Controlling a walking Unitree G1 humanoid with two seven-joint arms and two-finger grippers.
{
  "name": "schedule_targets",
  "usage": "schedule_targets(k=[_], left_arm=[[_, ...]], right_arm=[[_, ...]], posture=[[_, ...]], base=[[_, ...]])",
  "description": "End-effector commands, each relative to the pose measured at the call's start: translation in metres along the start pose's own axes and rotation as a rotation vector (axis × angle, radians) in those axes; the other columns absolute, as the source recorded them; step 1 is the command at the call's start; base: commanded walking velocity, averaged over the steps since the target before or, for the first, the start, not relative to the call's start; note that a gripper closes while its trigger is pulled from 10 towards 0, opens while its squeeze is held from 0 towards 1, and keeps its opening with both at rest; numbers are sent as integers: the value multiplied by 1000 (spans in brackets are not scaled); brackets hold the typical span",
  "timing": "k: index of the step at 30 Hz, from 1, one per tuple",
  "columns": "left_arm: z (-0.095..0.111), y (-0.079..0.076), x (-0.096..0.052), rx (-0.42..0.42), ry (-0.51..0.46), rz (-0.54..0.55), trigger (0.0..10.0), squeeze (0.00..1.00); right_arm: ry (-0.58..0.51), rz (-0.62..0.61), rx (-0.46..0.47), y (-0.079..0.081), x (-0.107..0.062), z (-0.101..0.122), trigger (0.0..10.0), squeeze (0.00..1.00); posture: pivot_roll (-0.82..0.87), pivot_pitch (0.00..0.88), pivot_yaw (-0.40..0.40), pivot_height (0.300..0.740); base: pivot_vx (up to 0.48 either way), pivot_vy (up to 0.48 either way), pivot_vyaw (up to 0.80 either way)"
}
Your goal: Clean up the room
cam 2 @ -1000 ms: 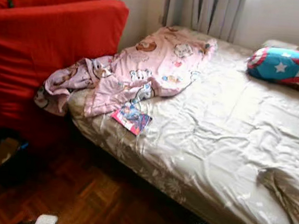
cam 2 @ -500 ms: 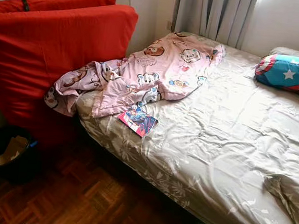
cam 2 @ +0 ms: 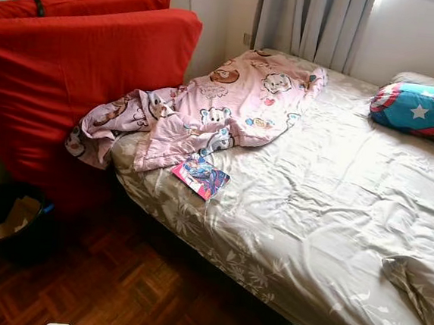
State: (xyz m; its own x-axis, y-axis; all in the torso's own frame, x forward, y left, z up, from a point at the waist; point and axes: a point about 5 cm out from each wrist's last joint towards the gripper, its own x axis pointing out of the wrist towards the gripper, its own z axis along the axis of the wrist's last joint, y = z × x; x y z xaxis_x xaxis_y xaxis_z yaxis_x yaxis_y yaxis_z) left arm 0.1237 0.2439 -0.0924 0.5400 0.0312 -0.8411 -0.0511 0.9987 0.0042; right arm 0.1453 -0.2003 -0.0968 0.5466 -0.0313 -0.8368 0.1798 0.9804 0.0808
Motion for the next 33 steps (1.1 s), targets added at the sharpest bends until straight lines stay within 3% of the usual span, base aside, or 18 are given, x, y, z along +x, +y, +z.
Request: schedule_targets(k=[1, 6, 20, 24, 29, 33], left_arm=[[-4, 7, -3, -15, 8, 11, 10000, 0], [-1, 9, -2, -11, 10, 16, 10000, 0], [12, -12, 7, -8, -1, -2, 10000, 0], [8, -7, 5, -12, -2, 1, 10000, 0], [1, 11, -2, -18, -2, 17, 10000, 0], [0, 9, -3, -18, -3, 14, 10000, 0]], right_arm=[[8, 2, 11, 1, 0, -2, 10000, 0], [8, 3, 20, 2, 0, -3, 10000, 0], [3, 7, 25, 3, 1, 0, 10000, 0], [2, 9, 26, 3, 1, 0, 10000, 0], [3, 13, 26, 4, 1, 0, 10000, 0], [3, 13, 28, 4, 1, 0, 10000, 0]], posture=[[11, 0, -23, 740], [11, 0, -21, 740], [17, 0, -22, 740], [20, 0, -24, 740], [25, 8, -19, 740], [26, 12, -20, 740]], base=[[0, 0, 0], [0, 115, 0], [0, 308, 0], [0, 307, 0], [0, 302, 0], [0, 298, 0]])
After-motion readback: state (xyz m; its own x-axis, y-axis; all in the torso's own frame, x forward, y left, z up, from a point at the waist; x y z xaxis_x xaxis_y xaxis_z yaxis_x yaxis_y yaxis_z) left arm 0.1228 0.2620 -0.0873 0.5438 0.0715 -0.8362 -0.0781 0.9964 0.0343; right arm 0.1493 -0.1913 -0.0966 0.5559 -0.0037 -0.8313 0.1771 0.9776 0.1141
